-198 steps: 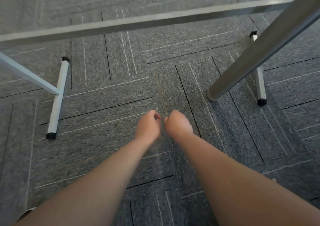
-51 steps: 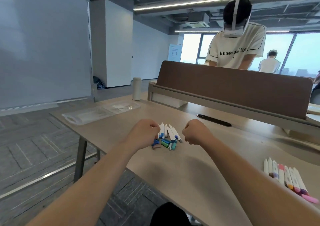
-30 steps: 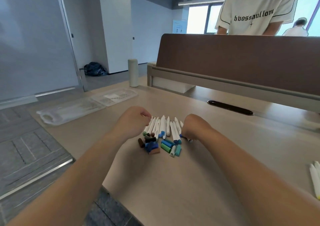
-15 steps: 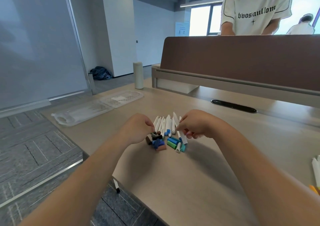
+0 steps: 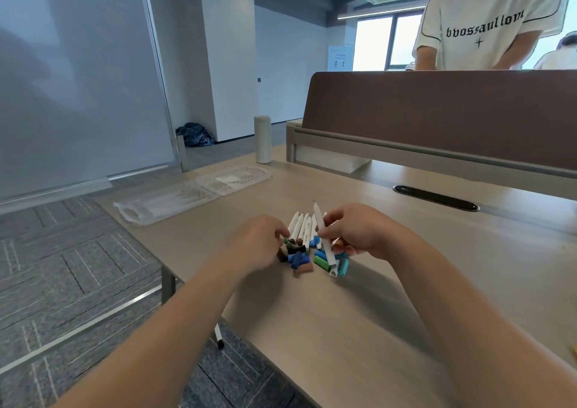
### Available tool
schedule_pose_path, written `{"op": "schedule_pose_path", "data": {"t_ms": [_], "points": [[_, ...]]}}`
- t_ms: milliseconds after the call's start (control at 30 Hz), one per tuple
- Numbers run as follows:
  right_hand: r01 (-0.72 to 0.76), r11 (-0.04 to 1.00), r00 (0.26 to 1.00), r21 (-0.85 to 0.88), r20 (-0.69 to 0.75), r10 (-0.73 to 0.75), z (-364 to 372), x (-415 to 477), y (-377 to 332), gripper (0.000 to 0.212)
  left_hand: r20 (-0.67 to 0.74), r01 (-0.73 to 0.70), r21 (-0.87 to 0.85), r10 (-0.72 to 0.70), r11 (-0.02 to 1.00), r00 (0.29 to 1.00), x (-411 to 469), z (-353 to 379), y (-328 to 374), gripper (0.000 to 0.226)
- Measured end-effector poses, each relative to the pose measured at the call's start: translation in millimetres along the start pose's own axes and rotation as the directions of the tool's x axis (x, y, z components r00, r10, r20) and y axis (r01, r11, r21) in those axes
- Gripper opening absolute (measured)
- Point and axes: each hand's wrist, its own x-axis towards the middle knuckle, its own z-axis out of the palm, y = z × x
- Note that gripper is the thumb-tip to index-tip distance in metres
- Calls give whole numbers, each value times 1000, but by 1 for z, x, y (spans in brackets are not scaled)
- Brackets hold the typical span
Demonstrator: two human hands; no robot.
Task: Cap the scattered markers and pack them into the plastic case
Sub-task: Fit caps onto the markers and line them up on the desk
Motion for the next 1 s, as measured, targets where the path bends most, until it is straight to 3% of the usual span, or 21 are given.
{"op": "schedule_pose_path", "data": {"t_ms": [300, 433, 733, 900, 1000], "points": [[11, 1000, 1000, -4, -3, -11, 5, 6, 0, 12, 25, -122, 216, 119, 969, 993, 10, 6, 5, 18], [7, 999, 1000, -32, -20, -8, 5, 8, 1, 13, 107, -185, 339, 158, 922, 982, 13, 4, 12, 21], [15, 999, 1000, -40, -27, -16, 6, 8, -2, 14, 178, -133, 421, 62, 897, 982, 17, 5, 19, 13], [24, 999, 999, -46, -34, -26, 6, 8, -1, 16, 166, -104, 378, 43, 920, 985, 16, 4, 24, 13], [31, 998, 998, -53, -46, -34, 3, 8, 0, 16, 89, -44, 178, 28, 983, 996, 15, 0, 19, 11]]}}
